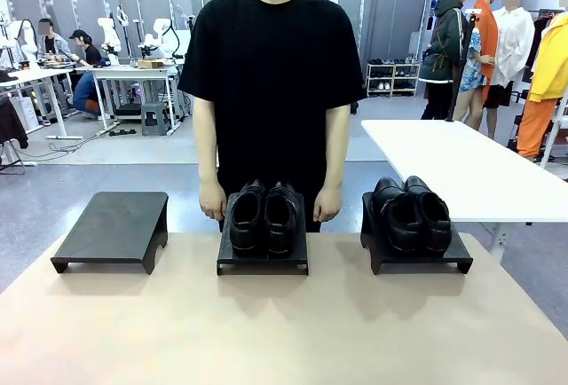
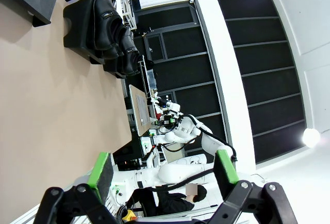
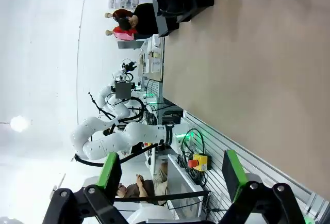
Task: Place the shoes on the stand as instructed by the person.
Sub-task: Pick up another pair of Shoes and place it on the Shoes Stand indicated by the person.
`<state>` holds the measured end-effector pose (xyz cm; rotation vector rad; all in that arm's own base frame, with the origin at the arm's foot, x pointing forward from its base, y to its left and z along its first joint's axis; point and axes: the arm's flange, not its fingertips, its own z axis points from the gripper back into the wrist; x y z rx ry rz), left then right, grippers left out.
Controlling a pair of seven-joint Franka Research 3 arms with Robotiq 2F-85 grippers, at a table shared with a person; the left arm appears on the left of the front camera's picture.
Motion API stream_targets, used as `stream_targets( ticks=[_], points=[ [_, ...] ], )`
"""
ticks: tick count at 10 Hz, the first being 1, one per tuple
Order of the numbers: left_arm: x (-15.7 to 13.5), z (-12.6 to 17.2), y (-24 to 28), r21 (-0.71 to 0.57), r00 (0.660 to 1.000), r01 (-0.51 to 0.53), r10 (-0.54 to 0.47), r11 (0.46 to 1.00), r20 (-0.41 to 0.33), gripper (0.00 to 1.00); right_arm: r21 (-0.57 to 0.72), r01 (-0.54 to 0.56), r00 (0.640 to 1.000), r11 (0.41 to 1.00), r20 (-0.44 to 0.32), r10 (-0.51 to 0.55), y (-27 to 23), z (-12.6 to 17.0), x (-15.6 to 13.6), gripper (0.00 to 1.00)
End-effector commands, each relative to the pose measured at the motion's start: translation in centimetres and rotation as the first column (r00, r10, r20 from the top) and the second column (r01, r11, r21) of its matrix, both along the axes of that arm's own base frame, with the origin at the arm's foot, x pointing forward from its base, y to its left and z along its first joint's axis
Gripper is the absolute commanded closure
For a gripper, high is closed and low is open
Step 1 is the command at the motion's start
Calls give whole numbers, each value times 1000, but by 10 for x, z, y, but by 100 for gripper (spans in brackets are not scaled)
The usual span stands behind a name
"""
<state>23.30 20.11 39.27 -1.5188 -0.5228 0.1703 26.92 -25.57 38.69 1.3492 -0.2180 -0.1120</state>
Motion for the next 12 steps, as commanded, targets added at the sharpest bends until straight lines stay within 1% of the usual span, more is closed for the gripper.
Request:
stream_targets(
  ticks=[1,2,12],
  points=[
    [-1,1,1,-9,1000,3,-3,1000,17,0,26,-16,1000,1000,20,16,7,7,15,0],
    [-1,1,1,-9,1000,3,-3,1000,17,0,0,0,1000,1000,0,0,0,0,0,0],
    [-1,1,1,-9,1000,3,-3,1000,17,0,0,0,1000,1000,0,0,0,0,0,0]
  ],
)
